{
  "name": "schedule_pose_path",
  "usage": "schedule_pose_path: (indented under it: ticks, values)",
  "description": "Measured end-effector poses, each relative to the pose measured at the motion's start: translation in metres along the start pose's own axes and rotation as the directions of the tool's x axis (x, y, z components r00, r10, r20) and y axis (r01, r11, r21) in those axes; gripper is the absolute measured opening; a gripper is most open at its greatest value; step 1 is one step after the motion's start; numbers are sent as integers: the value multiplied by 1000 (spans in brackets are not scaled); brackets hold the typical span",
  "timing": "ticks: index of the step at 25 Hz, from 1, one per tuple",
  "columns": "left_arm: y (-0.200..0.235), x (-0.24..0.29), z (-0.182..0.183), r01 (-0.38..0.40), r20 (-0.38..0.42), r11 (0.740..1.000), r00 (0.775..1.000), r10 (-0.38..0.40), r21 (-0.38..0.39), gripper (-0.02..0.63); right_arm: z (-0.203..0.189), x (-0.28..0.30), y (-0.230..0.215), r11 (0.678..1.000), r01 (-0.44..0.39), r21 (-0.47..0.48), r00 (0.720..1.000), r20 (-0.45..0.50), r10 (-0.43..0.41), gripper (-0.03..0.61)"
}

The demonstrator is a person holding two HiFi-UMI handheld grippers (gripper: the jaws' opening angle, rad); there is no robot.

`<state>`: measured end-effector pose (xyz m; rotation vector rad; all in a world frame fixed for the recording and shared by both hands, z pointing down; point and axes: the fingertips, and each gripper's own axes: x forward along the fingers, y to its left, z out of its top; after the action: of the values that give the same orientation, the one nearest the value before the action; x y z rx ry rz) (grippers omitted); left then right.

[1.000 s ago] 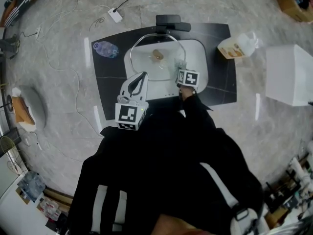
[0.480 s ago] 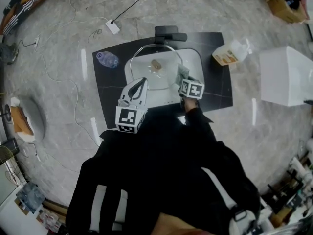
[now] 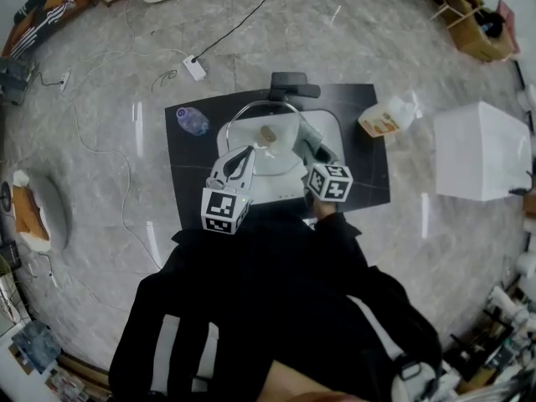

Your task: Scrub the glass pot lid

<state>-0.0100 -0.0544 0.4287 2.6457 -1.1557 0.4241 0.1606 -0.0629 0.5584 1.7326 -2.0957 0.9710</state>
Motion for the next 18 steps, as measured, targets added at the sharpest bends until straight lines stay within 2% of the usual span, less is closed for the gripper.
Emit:
schedule_pose_path:
  ticks: [5, 10, 18]
  values:
    - [7, -3, 4, -19, 10, 1000, 1000, 19, -13, 2, 37, -18, 34, 998, -51, -35, 991, 125, 55, 66]
    - [10, -5, 8, -29, 18, 999, 999, 29, -16, 2, 69, -33, 67, 991, -96, -89, 967, 227, 114, 66]
    - [14, -11, 12, -53, 36, 998, 998, 54, -30, 2, 85, -52, 90, 984, -107, -141, 952, 272, 143, 66]
